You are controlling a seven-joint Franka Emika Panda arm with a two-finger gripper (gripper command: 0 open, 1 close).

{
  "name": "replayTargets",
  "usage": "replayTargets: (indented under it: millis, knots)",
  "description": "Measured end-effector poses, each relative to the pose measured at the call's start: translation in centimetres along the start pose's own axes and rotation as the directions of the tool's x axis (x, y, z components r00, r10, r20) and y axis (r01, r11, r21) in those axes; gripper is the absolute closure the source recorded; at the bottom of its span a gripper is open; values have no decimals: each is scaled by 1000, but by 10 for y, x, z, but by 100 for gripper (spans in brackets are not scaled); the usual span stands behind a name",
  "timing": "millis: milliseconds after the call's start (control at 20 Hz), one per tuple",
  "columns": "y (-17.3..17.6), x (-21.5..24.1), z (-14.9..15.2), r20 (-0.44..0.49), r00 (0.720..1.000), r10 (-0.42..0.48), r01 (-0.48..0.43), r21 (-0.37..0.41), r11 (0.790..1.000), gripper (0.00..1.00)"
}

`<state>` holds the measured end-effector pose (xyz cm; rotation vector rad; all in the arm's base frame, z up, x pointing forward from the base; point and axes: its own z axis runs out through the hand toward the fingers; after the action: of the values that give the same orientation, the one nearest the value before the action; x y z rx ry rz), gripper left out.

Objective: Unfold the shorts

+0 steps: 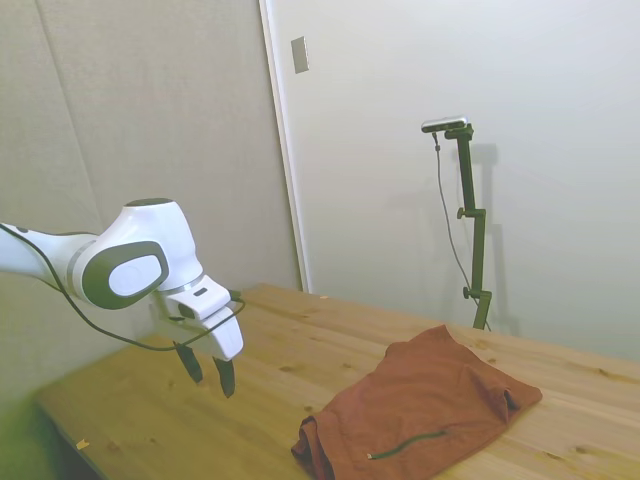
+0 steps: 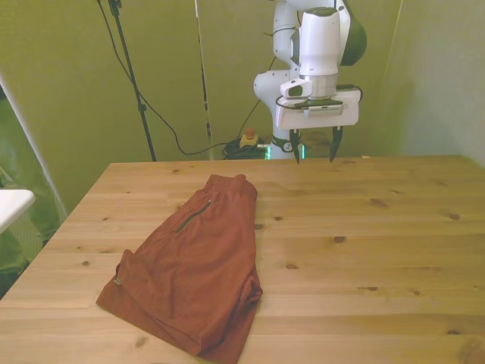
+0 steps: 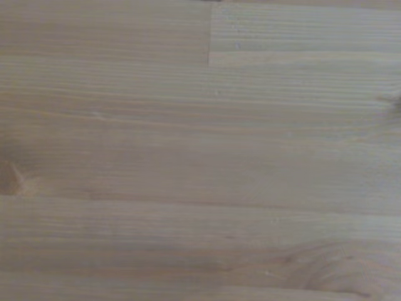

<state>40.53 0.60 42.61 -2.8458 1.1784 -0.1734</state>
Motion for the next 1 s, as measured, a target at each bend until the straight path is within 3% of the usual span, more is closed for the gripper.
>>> replayTargets:
  millis: [200, 350, 500, 700, 750, 1000]
  knots:
    - [6, 25, -18, -13, 999, 52, -52, 39, 998, 0]
    - [22, 85, -57, -28, 990, 139, -136, 82, 987, 0]
    - [37, 142, -74, -38, 978, 207, -203, 97, 974, 0]
    - [55, 217, -68, -84, 948, 306, -296, 112, 949, 0]
    - [44, 238, -49, -85, 939, 332, -324, 96, 941, 0]
    - [56, 267, -54, -127, 908, 399, -384, 132, 914, 0]
